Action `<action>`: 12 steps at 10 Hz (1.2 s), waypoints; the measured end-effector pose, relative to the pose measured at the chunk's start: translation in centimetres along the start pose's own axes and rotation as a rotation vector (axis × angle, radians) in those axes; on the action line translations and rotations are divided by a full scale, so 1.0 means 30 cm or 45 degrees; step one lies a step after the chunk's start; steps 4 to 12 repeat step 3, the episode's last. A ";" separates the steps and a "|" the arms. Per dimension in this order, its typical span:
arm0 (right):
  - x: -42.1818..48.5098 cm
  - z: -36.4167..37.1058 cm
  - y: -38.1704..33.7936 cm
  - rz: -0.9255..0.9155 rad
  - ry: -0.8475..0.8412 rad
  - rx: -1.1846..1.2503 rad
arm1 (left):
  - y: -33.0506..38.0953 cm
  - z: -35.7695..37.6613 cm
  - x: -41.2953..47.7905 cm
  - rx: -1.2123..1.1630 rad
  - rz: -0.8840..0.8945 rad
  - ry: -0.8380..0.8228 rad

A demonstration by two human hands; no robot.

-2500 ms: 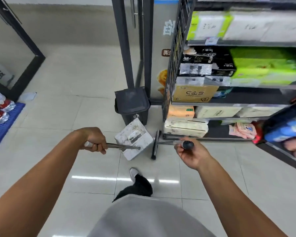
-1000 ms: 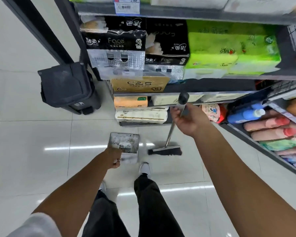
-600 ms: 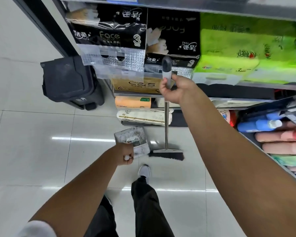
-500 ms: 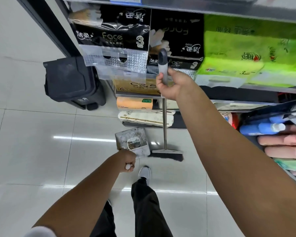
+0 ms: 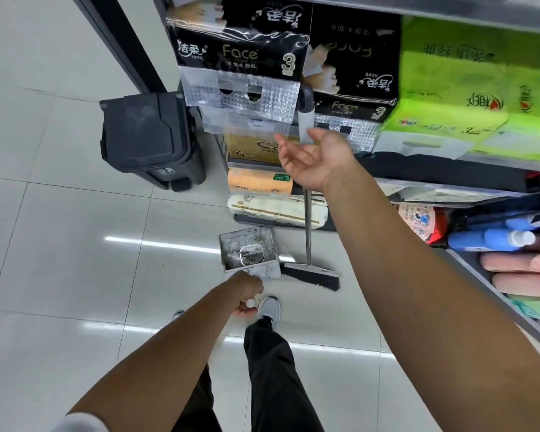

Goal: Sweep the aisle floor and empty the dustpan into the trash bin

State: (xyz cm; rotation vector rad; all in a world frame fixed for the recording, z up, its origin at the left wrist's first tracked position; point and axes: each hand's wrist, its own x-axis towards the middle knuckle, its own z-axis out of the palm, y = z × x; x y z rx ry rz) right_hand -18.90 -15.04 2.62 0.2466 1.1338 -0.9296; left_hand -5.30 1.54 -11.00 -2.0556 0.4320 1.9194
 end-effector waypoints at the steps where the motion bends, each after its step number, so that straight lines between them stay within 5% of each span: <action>1: -0.028 0.004 0.021 -0.009 0.017 -0.030 | -0.005 -0.015 -0.038 0.101 0.008 0.015; 12: -0.126 -0.008 0.077 0.004 0.046 -0.093 | 0.000 -0.069 -0.130 0.036 0.041 -0.074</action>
